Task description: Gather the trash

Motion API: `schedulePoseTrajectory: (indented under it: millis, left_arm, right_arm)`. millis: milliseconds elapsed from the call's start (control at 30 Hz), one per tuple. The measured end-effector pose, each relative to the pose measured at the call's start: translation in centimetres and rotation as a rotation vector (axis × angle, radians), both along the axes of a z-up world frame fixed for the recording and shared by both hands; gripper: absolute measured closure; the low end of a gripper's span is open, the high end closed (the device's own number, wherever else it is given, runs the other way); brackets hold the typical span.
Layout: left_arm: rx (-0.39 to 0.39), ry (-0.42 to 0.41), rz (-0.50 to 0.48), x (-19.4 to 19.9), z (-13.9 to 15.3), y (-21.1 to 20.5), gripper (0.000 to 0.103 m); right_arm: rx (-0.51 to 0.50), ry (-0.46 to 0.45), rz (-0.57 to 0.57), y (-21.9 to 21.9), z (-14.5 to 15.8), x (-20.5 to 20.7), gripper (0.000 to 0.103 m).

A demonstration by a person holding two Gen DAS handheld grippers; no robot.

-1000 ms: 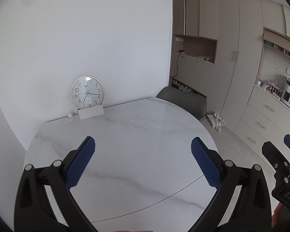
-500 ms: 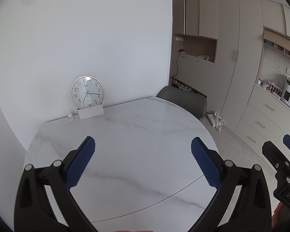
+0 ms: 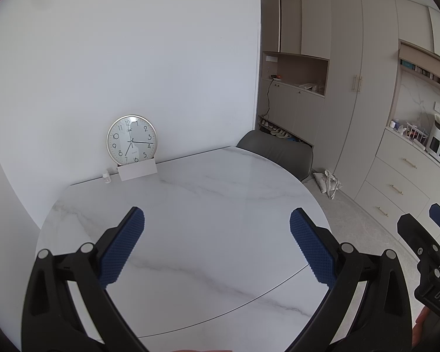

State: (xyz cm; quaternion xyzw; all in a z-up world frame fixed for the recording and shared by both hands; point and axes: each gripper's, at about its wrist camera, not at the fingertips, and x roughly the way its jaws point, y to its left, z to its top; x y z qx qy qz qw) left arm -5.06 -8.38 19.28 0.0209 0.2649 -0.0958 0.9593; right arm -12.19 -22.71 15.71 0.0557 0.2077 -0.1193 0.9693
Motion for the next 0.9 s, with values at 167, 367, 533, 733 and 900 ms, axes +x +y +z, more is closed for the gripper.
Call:
schedulePoseTrajectory:
  millis: [167, 367, 533, 733, 900]
  left_arm:
    - [-0.002, 0.001, -0.002, 0.04, -0.03, 0.16, 0.008]
    - [0.001, 0.002, -0.003, 0.13, -0.05, 0.23, 0.008]
    - [-0.005, -0.008, 0.009, 0.15, -0.27, 0.41, 0.008]
    - [0.011, 0.001, -0.007, 0.23, -0.45, 0.26, 0.008]
    - [0.007, 0.005, -0.007, 0.37, -0.44, 0.37, 0.008]
  right_arm:
    - [0.000, 0.001, 0.000, 0.00, 0.04, -0.08, 0.002]
    - [0.001, -0.001, -0.001, -0.05, 0.15, -0.11, 0.002]
    - [0.001, 0.001, 0.000, -0.01, 0.15, -0.14, 0.002]
    - [0.000, 0.006, 0.001, 0.13, 0.14, -0.24, 0.002]
    - [-0.005, 0.012, 0.004, 0.32, 0.10, -0.27, 0.002]
